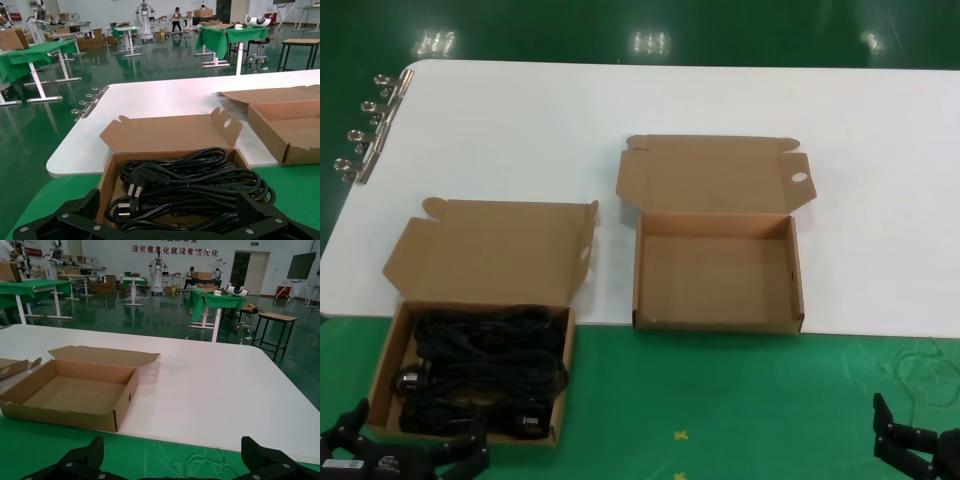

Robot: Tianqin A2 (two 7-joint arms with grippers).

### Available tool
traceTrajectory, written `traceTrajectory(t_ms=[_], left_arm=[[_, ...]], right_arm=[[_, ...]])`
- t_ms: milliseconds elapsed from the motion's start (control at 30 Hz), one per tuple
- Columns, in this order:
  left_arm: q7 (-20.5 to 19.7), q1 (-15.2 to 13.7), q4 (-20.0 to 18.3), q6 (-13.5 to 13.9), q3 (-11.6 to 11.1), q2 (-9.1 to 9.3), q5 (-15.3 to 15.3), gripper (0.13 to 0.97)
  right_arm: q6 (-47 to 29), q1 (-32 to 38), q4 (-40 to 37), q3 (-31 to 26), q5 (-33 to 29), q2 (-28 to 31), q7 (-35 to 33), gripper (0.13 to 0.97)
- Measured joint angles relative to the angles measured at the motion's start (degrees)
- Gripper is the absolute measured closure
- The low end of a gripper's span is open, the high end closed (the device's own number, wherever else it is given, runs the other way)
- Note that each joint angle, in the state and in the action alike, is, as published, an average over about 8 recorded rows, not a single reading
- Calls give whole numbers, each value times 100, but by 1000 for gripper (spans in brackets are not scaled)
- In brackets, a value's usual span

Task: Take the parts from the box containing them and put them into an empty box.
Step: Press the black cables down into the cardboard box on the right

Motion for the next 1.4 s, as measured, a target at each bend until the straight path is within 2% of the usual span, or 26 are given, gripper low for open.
traceTrajectory(t_ms=[133,267,433,533,667,800,967,1067,1167,1267,1400], left_arm=[[5,-11,12,11,-6,4,1,132],[30,-164,137,97,6,-30,4,132],[56,-505,362,282,193,-339,37,132],[191,-739,570,545,260,-562,52,132],[744,-1173,1094,1204,144,-750,-23,132],[1592,-1773,1809,2047,-12,-953,-163,132],[2459,-2557,2605,3081,5,-1338,-240,132],[2768,-2957,2938,3694,146,-1615,-214,132],[2960,-3302,3164,4351,386,-1938,-116,132],[3050,-3587,3277,5013,696,-2292,67,132],[3089,-4007,3383,5866,1200,-2767,489,132]], right_arm=[[0,0,0,0,0,0,0,129],[0,0,0,0,0,0,0,129],[0,0,0,-1,0,0,0,129],[0,0,0,0,0,0,0,129],[0,0,0,0,0,0,0,129],[0,0,0,0,0,0,0,129],[0,0,0,0,0,0,0,129],[0,0,0,0,0,0,0,129],[0,0,0,0,0,0,0,129],[0,0,0,0,0,0,0,129],[0,0,0,0,0,0,0,129]])
